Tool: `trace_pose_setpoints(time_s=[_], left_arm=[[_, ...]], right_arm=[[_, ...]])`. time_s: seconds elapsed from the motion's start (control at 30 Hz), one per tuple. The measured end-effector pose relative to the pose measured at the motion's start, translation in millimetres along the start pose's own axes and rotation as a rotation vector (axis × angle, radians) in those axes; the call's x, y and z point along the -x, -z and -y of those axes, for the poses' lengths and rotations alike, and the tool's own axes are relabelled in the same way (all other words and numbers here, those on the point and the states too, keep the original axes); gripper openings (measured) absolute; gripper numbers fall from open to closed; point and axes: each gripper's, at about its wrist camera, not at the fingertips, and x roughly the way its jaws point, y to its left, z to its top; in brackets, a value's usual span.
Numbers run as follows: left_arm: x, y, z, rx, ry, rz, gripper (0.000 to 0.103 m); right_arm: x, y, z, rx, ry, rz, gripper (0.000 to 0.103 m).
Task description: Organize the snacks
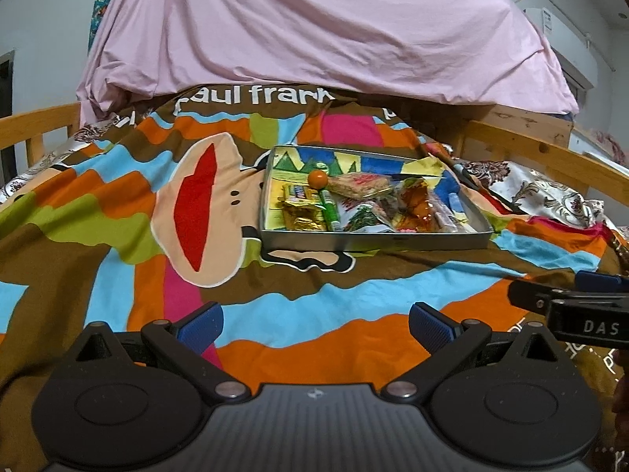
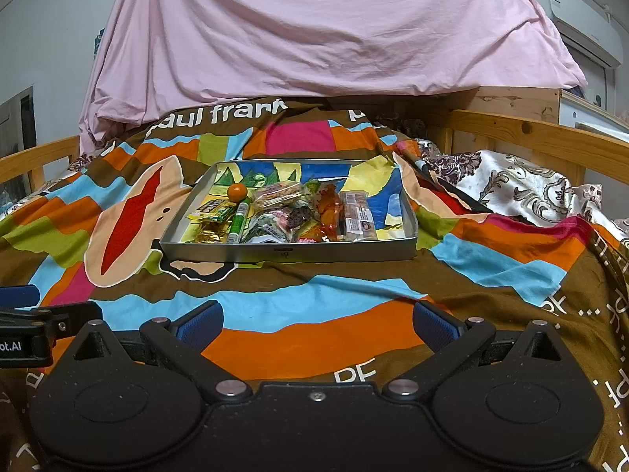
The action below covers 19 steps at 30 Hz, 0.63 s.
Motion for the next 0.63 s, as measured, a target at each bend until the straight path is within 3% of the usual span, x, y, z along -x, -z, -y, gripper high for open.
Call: trace_pose_setpoints(time_s=[0.63], left_arm=[[-3.0, 1.2, 5.8, -0.042, -0.017, -0.011, 0.103]], right_arm=[[0.0, 0.0, -0.5, -0.001, 0.000, -0.002, 0.102]])
